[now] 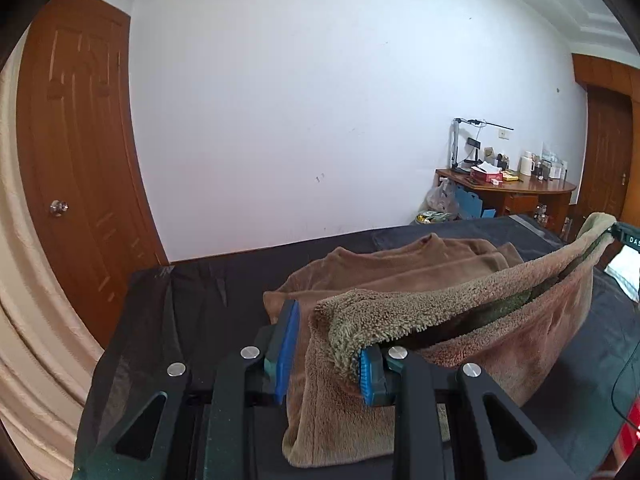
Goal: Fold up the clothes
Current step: 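Lift the hem with both grippers and fold it over the fleece body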
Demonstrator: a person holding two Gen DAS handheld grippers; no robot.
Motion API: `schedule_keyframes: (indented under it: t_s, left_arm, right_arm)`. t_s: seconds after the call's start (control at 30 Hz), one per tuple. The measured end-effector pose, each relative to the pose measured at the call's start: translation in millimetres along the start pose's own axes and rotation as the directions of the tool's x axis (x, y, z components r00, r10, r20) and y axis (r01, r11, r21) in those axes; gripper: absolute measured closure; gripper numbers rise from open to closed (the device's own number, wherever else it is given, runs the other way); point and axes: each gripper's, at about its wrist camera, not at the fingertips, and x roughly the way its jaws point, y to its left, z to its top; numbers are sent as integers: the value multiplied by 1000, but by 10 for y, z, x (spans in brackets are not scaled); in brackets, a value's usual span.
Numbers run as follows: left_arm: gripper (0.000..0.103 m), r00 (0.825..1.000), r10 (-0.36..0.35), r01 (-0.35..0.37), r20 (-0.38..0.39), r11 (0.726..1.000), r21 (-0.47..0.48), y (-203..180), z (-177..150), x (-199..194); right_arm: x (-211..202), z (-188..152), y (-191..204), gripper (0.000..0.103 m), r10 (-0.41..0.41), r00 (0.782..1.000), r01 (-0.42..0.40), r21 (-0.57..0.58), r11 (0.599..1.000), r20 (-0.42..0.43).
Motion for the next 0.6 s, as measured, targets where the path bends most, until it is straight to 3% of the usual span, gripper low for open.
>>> schedule_keyframes:
  t_s: [0.27,0.6]
  left_arm:
    - [75,1000,8,-8,-18,999,-33,58,371,601]
    - [75,994,82,-87,-76,994,-69,145,604,1528]
  right_arm:
    - [623,285,-209,88,-18,1000,18,50,999,-5]
    - [1550,474,-421,88,-45,997,51,104,993,-58]
